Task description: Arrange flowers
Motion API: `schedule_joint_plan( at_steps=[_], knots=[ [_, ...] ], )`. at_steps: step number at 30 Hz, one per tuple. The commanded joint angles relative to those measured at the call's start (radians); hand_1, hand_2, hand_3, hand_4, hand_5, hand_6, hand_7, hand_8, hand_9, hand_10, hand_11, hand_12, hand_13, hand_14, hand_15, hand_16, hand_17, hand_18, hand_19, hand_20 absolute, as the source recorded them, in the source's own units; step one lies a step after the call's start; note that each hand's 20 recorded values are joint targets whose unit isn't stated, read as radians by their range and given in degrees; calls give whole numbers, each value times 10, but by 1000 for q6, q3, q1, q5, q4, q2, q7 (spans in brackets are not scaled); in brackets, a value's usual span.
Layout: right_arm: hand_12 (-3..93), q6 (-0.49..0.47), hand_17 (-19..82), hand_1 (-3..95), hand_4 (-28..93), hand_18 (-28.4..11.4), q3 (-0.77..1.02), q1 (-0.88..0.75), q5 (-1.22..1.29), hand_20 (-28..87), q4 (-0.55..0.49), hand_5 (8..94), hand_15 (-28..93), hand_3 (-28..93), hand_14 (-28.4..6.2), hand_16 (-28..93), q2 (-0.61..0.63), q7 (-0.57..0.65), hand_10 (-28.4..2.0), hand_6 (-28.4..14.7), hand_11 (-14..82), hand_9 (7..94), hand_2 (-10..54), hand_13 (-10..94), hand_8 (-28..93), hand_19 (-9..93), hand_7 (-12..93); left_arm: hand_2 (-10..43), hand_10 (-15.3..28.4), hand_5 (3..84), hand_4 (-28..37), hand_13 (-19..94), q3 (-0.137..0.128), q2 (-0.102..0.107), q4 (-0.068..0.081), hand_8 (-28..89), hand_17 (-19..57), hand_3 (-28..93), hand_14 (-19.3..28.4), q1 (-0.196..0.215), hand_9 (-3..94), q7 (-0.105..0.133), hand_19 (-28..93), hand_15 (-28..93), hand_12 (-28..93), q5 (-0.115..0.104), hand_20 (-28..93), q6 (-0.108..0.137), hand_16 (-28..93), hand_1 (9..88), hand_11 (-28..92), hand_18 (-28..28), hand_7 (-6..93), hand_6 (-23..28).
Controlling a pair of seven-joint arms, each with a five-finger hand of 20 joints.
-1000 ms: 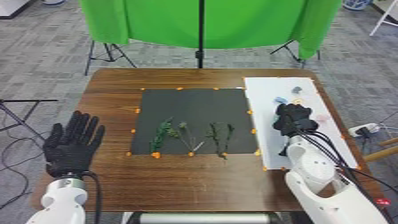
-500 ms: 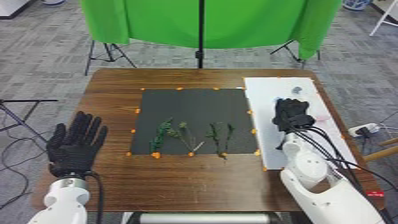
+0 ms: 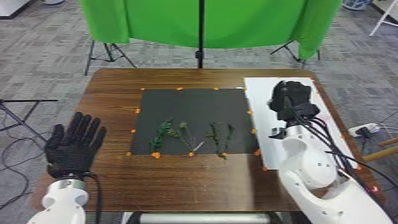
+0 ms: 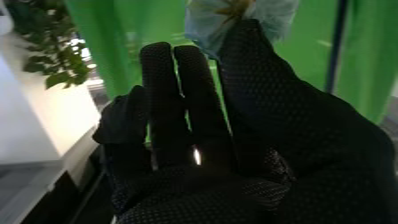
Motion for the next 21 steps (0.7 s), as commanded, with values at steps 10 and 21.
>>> schedule_joint_plan(
  at_steps=[10,21],
  knots=[
    [123,-138,268,582,-283,-239,-363,314,105,513,158,814,472,761,-150,115,-354,-363,-165,-12,120,593,-95,418,31,881,368,203,145,494,-283,310,-30,51,-19,-102,-69,748,158,49,429,76,362,363,76,-11,127,10,-83,213,201,137,121,92],
    [126,-256,266,575,-283,-234,-462,334,29,516,338,799,463,763,-140,122,-510,-373,-156,-5,118,591,-95,427,11,878,400,186,145,496,-283,311,6,98,-19,-101,-69,765,158,-1,430,53,362,366,78,-14,128,62,-81,240,205,137,123,93]
  ],
)
